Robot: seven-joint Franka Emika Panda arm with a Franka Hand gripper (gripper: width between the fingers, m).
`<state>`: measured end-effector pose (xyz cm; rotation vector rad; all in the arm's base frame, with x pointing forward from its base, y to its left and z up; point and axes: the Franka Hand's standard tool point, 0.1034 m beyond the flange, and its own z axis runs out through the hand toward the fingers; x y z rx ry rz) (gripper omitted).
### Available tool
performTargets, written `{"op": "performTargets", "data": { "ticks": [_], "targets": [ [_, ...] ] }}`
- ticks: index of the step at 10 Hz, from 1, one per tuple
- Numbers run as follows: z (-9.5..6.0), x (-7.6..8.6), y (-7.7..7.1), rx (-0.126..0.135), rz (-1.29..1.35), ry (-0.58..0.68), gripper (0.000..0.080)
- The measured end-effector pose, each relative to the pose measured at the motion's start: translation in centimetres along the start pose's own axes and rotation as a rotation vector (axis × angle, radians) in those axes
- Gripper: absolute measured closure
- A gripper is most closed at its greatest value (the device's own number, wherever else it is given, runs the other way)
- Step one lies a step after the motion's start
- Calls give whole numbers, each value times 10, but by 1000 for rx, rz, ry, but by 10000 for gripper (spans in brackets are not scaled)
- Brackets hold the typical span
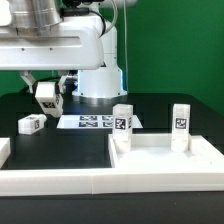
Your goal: Assemble square table
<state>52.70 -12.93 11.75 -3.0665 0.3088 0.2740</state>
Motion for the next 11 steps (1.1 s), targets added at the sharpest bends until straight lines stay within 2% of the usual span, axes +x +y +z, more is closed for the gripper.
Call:
{"op": "performTargets", "data": {
  "ticks": [2,3,4,6,9,10,11],
  "targets": [
    [-2,6,3,-26,-5,150,508],
    [-8,10,-2,-28,-13,193,508],
    [-13,16,-11,-31,-18,235,508],
    [-18,21,-37,-20,-13,241,508],
    [-29,32,-93,-1,6,265,508],
    [-24,30,-99,-2,11,257,508],
    [-24,30,-97,-3,7,256,508]
  ]
}}
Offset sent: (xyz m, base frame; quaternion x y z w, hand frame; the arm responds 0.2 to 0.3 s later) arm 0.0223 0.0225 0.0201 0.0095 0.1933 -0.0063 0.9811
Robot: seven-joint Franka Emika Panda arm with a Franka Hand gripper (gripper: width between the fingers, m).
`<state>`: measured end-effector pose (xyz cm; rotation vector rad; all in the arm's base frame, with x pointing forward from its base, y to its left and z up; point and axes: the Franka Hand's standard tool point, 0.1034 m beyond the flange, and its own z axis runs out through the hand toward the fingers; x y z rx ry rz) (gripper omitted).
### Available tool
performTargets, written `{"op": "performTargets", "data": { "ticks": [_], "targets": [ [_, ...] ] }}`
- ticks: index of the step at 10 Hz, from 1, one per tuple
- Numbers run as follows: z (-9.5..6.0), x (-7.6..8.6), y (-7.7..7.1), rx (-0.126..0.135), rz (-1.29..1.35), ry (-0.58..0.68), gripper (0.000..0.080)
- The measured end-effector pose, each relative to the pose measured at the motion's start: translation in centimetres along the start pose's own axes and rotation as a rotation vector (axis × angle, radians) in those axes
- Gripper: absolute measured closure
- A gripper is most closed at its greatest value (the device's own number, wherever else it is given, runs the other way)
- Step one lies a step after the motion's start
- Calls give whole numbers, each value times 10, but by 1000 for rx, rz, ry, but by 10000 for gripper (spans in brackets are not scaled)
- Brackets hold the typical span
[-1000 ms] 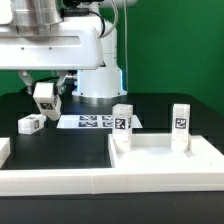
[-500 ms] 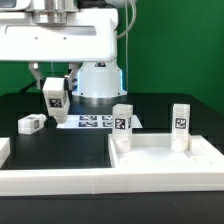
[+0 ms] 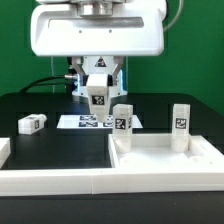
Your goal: Assemble square table
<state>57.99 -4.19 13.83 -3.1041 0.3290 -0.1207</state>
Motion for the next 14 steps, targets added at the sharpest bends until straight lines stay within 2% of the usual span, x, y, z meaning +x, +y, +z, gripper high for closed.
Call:
{"op": "performTargets", "data": {
  "ticks": [3,4,7,8,11,12,13,14],
  "targets": [
    [1,0,-2,1,-2,0,508],
    [1,5,-12,6,-5,6,508],
    [-12,28,-69,32,21,39,508],
    [-16,31,-83,40,23,50,508],
    [-13,32,-81,39,12,77,508],
    [-12,35,-81,40,11,127,508],
    [-10,35,-82,44,6,244,508],
    [-5,26,-90,53,7,334,508]
  ]
}}
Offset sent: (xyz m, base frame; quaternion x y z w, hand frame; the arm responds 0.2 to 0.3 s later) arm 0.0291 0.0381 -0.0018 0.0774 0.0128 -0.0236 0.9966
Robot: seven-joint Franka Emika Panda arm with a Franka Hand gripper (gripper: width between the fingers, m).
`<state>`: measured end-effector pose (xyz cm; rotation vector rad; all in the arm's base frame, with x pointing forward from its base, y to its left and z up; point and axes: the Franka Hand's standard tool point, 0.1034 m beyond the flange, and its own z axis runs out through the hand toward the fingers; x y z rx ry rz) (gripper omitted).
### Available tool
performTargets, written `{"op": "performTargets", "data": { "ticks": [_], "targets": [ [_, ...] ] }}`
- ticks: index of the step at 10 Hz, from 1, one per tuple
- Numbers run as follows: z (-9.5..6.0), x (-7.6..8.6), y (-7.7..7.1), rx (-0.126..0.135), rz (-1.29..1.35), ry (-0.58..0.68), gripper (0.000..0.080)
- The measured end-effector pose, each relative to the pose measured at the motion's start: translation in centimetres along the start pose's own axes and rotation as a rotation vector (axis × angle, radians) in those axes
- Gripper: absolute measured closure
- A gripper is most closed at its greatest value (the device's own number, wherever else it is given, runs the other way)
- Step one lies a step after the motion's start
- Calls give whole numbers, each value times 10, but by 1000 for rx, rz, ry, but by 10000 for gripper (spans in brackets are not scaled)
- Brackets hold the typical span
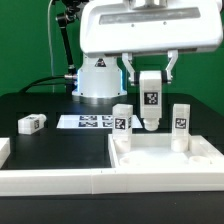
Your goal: Assemble square table
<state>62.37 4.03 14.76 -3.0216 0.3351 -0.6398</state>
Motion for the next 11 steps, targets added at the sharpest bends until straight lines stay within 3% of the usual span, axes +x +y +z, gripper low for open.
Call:
{"op": "performTargets", "data": {
  "ticks": [1,4,8,11],
  "targets": [
    [4,-6,-15,16,-2,80,508],
    [20,-20,-50,33,-22,101,508],
    [22,-23,-48,25,-51,94,508],
    [29,-31,-62,27,-98,76,508]
  ]
}}
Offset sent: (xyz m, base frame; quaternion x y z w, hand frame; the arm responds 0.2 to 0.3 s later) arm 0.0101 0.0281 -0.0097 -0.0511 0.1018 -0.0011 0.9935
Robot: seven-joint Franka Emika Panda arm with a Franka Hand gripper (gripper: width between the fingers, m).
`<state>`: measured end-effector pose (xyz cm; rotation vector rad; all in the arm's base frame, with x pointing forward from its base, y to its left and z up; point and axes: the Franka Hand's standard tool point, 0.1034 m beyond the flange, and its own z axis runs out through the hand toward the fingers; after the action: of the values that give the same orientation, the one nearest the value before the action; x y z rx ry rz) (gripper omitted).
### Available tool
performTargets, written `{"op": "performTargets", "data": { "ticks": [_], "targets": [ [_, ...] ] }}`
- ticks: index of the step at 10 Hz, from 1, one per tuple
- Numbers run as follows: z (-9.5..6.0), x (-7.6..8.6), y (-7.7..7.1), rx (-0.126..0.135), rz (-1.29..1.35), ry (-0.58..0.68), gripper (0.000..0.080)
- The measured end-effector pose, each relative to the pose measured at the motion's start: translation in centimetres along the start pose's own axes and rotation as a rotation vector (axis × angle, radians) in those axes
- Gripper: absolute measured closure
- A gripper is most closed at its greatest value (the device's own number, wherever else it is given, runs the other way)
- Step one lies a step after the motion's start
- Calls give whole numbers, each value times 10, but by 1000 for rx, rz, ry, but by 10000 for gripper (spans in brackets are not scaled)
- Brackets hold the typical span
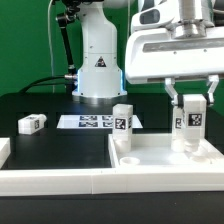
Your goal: Assemble square table
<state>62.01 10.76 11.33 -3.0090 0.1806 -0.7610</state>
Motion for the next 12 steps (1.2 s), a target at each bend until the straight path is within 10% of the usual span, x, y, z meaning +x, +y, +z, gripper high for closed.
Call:
{"op": "performTargets", "data": {
  "ticks": [12],
  "targets": [
    [14,-4,-13,-1,-66,-15,508]
  ]
}}
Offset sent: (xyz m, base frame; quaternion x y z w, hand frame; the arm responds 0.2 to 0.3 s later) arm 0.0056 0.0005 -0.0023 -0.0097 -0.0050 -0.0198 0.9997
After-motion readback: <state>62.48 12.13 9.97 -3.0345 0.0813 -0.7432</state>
